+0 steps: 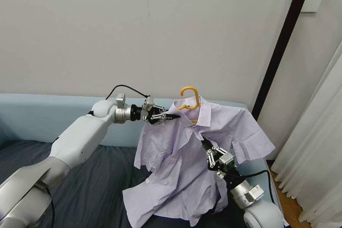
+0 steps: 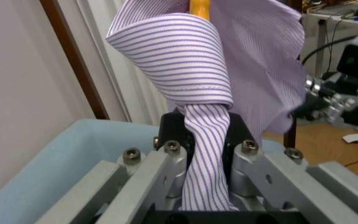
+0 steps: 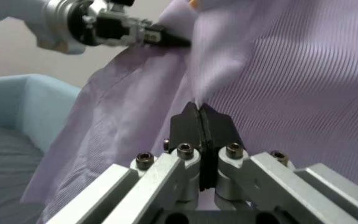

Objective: Pick up the clothes from the sofa and hang them on the clothes hanger.

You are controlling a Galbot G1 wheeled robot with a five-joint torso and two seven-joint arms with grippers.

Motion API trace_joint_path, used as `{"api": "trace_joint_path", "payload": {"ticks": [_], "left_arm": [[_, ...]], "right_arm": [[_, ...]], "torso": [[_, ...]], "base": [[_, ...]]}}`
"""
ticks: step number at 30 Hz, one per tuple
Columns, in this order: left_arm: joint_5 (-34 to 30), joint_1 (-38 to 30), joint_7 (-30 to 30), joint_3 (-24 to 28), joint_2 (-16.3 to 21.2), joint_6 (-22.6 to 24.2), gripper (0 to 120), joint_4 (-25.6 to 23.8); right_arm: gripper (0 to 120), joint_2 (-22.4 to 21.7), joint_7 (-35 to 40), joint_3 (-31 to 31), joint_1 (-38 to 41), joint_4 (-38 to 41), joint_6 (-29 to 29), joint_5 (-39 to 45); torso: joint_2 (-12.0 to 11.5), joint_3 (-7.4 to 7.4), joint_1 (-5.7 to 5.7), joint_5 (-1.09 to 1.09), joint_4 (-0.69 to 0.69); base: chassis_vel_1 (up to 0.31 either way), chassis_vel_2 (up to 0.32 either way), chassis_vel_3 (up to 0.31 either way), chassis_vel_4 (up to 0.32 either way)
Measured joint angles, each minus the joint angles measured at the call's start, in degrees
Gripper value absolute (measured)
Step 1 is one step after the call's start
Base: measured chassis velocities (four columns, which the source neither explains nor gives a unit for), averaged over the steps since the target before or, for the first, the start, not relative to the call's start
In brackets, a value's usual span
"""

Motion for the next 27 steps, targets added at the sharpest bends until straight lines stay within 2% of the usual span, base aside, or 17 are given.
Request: {"api": "trace_joint_path", "payload": {"ticks": [11,22,27], "left_arm": [[-0.9,-0.6,-0.1,0.8,0.3,0.2,7,-0.8],[-0.9,-1.0,0.0,0.9,0.5,0.2,7,-0.6],[-0.9,-1.2,0.1,1.0,0.6,0.2,7,-0.7]], "right_arm": [[0,2.0,-1.7,-2.3,0.4,-3.2,0.9,-1.3],[0,1.3,-1.5,-1.8,1.2,-6.5,1.5,-2.4],[0,1.2,1.5,-2.1,1.1,-7.3,1.8,-3.8]], "torso": [[0.0,0.0,0.0,0.0,0.0],[0.0,0.0,0.0,0.0,-0.01],[0.0,0.0,0.0,0.0,-0.01]], "base": [[0.0,0.0,0.0,0.0],[0.0,0.0,0.0,0.0],[0.0,0.0,0.0,0.0]]}}
